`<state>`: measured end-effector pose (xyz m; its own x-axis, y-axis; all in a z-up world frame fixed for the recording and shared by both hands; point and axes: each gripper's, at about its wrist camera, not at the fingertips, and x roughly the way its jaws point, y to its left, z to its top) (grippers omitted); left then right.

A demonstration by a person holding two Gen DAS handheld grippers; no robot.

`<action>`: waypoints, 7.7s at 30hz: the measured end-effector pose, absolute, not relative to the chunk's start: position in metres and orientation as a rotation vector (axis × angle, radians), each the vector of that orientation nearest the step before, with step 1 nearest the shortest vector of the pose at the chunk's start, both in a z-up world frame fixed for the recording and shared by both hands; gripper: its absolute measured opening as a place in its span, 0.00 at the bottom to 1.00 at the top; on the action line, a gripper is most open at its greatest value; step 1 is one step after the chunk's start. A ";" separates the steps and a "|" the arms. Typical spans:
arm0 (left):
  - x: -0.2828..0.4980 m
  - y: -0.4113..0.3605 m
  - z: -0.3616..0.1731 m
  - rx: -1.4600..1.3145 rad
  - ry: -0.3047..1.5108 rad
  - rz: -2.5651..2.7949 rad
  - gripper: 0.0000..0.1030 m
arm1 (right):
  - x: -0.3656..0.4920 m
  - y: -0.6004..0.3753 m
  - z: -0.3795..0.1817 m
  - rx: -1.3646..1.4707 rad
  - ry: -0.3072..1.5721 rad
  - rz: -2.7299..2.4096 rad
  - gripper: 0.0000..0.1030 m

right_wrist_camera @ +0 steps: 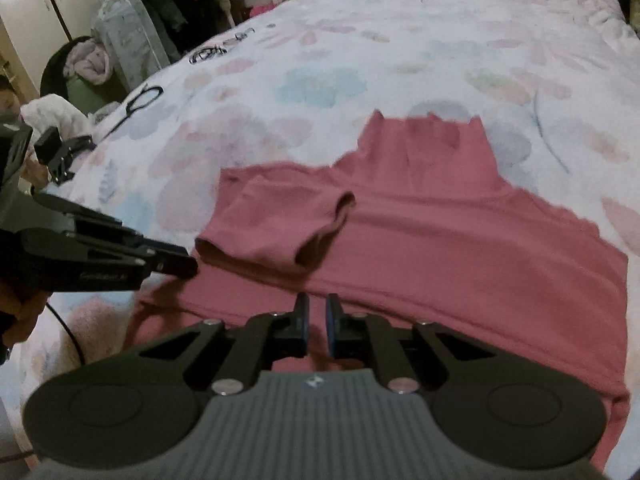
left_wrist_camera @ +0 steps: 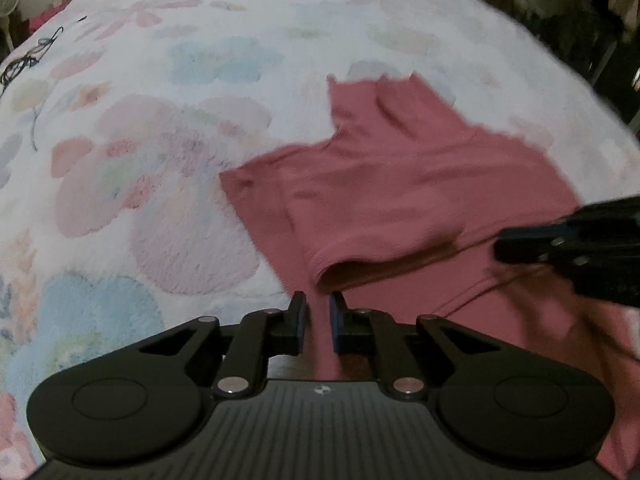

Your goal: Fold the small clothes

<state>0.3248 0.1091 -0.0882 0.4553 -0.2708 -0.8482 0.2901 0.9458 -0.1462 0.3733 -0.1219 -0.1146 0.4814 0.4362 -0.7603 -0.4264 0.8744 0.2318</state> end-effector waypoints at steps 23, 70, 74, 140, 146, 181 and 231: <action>0.396 0.102 -0.109 -0.087 0.968 -0.252 0.12 | 0.439 -0.111 -0.131 0.083 0.917 0.492 0.09; 0.512 0.087 -0.100 -0.318 0.881 -0.492 0.04 | 0.602 -0.213 -0.117 0.015 0.878 0.475 0.00; 0.485 0.090 -0.079 -0.291 0.874 -0.543 0.04 | 0.573 -0.219 -0.089 0.004 0.868 0.540 0.00; 0.350 0.031 -0.125 0.014 0.856 -0.342 0.11 | 0.401 -0.187 -0.153 -0.090 0.792 0.269 0.13; 0.345 0.033 -0.114 0.043 0.872 -0.326 0.12 | 0.399 -0.188 -0.152 -0.062 0.819 0.249 0.14; 0.054 0.076 -0.092 0.387 1.024 -0.494 0.55 | 0.054 -0.249 -0.120 -0.301 0.997 0.378 0.48; 0.046 0.091 -0.027 0.381 0.983 -0.573 0.04 | 0.039 -0.305 -0.041 -0.200 0.958 0.361 0.02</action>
